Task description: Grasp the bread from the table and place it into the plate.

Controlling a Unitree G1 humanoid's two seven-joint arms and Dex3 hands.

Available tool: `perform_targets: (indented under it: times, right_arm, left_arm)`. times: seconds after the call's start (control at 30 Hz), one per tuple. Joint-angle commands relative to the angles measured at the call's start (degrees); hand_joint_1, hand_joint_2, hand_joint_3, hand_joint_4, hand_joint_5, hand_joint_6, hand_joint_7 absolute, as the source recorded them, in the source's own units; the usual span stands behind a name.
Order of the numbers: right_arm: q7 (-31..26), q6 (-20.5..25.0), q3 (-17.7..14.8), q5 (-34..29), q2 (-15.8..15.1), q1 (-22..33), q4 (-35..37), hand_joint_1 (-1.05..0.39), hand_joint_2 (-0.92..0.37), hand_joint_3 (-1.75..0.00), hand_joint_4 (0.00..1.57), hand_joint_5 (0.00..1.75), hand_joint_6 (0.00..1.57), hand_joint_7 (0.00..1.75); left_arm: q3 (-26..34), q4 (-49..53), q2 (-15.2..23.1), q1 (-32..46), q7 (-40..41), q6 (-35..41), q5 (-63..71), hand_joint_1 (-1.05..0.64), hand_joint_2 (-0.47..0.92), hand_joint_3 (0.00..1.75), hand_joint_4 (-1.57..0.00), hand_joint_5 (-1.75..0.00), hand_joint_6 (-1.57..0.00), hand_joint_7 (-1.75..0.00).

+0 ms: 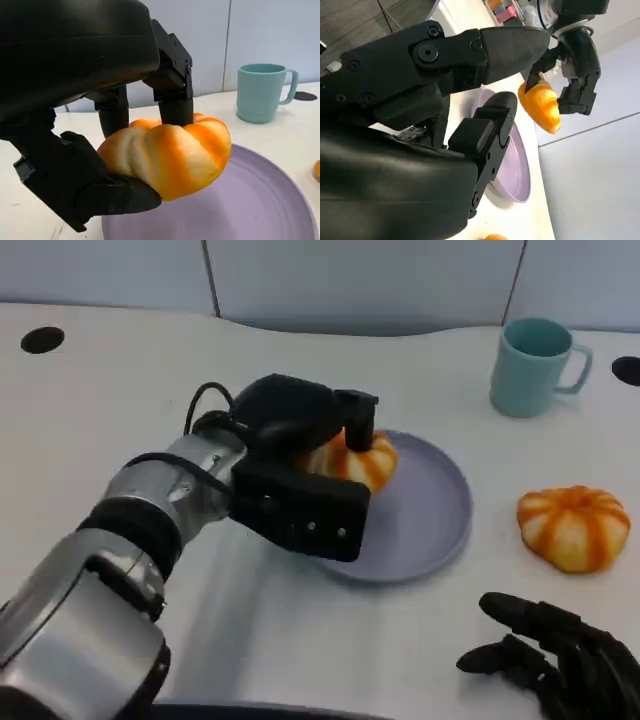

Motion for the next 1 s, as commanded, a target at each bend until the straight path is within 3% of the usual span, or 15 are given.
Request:
perform_targets:
  times: [0.03, 0.33, 0.43, 0.87, 0.9, 0.97, 1.0]
  right_arm:
    - [-0.8, 0.9, 0.2, -0.4, -0.4, 1.2, -0.3, -0.74, -0.92, -0.30, 0.60, 0.95, 0.94, 0.01]
    - [-1.3, 2.3, 0.4, -0.1, -0.1, 1.6, -1.4, -0.75, -0.92, -0.28, 0.60, 0.97, 0.96, 0.01]
    - [-1.2, 1.9, 0.4, -0.2, 0.0, 1.7, -1.3, -0.74, -0.92, -0.28, 0.61, 0.98, 0.95, 0.01]
    - [-1.1, 2.2, 0.6, 0.0, 0.3, 2.1, -1.8, -0.77, -0.92, -0.26, 0.59, 0.97, 0.95, 0.01]
    - [-0.9, 2.1, 0.5, 0.1, 0.3, 2.0, -1.7, -0.77, -0.92, -0.26, 0.58, 0.97, 0.95, 0.01]
    - [-0.8, 2.2, 0.5, 0.3, 0.3, 2.1, -1.8, -0.76, -0.92, -0.26, 0.59, 0.96, 0.96, 0.01]
    - [-0.8, 2.2, 0.6, 0.2, 0.3, 2.1, -1.8, -0.76, -0.92, -0.26, 0.59, 0.96, 0.96, 0.01]
  left_arm:
    - [-1.3, 1.1, -1.1, -1.0, 2.4, 0.4, 1.2, -0.19, 0.57, 1.07, -0.86, -1.75, -0.63, -1.73]
    - [-2.6, 2.8, -2.8, -1.4, 1.5, 2.3, 2.1, -0.20, 0.60, 1.02, -0.87, -1.75, -0.64, -1.75]
    - [-2.7, 3.1, -3.5, -1.2, 1.2, 2.9, 2.0, -0.22, 0.64, 0.95, -0.86, -1.75, -0.65, -1.68]
    - [-4.5, 3.6, -5.1, -1.2, 2.0, 3.7, 3.4, -0.23, 0.63, 0.83, -0.84, -1.75, -0.64, -1.75]
    - [-4.7, 3.6, -5.2, -1.3, 1.9, 3.9, 3.6, -0.25, 0.67, 0.76, -0.81, -1.75, -0.62, -1.70]
    - [-4.7, 3.6, -5.2, -1.5, 1.3, 3.9, 3.4, -0.32, 0.80, 0.40, -0.72, -1.60, -0.74, -1.14]
    - [-4.7, 3.5, -5.1, -1.5, 1.0, 3.8, 3.1, -0.35, 0.86, 0.26, -0.72, -1.52, -0.79, -0.94]
